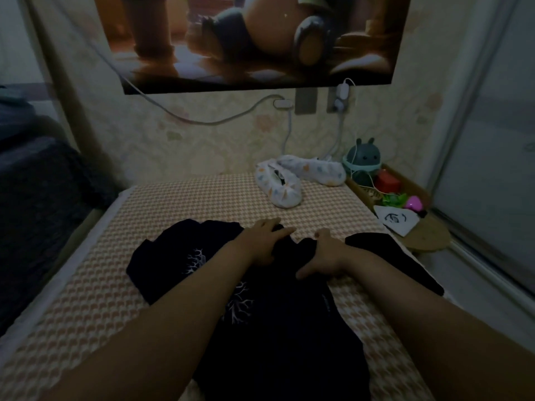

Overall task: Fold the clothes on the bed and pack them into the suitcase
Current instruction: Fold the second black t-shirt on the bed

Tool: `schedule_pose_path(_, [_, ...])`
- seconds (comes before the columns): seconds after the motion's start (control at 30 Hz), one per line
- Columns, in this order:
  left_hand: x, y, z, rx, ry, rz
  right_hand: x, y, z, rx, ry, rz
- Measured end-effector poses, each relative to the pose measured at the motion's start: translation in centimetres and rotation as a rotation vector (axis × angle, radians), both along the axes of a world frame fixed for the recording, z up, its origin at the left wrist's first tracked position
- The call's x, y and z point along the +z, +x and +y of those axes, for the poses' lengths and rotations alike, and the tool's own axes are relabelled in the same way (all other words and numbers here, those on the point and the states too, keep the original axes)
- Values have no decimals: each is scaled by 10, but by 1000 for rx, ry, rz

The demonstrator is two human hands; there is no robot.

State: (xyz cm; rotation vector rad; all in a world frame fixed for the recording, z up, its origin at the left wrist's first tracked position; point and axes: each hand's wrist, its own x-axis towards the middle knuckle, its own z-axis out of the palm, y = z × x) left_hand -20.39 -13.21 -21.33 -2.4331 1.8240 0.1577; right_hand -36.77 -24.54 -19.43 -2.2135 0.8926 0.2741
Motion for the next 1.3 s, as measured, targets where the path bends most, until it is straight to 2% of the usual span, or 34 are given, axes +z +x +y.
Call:
schedule_pose_path(0.07, [-3, 4, -12, -1, 154, -24, 0, 3, -3, 16, 10, 175])
schedule_pose_path(0.17, [-7, 13, -13, -30, 83, -53, 5, 12, 4, 172, -17, 464])
schedule_pose_path(0.23, [-8, 22, -5, -31, 39, -38, 6, 21, 7, 223, -54, 495])
schedule_pose_path(0.3, [-6, 36, 8, 32, -21, -31, 8, 33, 9, 165, -52, 431])
schedule_pose_path(0.37, [4, 54, 27, 189, -168, -57, 10, 46, 10, -29, 33, 251])
schedule_pose_path(0.4, [9, 65, 38, 301, -288, -73, 11, 53, 12, -151, 49, 75])
schedule_pose_path(0.47, [24, 89, 58, 534, -614, -41, 11, 72, 11, -305, -57, -364])
schedule_pose_path(0.53, [41, 113, 73, 740, -897, 101, 16, 89, 17, -250, -164, -704])
schedule_pose_path(0.57, [46, 124, 78, 792, -941, 223, 17, 95, 22, -153, -151, -796])
schedule_pose_path(0.63, [45, 136, 89, 720, -879, 465, 14, 105, 32, 46, -151, -780])
schedule_pose_path(0.67, [40, 138, 96, 633, -827, 487, 10, 108, 37, 138, -186, -714])
schedule_pose_path(0.77, [17, 126, 124, 475, -517, 364, -5, 107, 57, 381, -323, -496])
schedule_pose_path(0.83, [7, 105, 144, 437, -285, 353, -7, 99, 76, 465, -348, -403])
schedule_pose_path(0.87, [3, 94, 155, 410, -238, 359, -6, 95, 86, 493, -343, -379])
schedule_pose_path(0.93, [-2, 77, 177, 372, -263, 335, -6, 85, 107, 584, -321, -312])
schedule_pose_path(1.07, [-12, 62, 211, 253, -137, 229, -15, 70, 138, 774, -405, -22])
schedule_pose_path(1.13, [-12, 60, 216, 268, -114, 229, -19, 70, 147, 770, -411, -44])
schedule_pose_path(1.23, [-11, 58, 215, 256, -164, 115, -22, 67, 154, 739, -443, -125])
schedule_pose_path(1.3, [-5, 48, 210, 278, -193, 137, -16, 59, 152, 717, -503, -161])
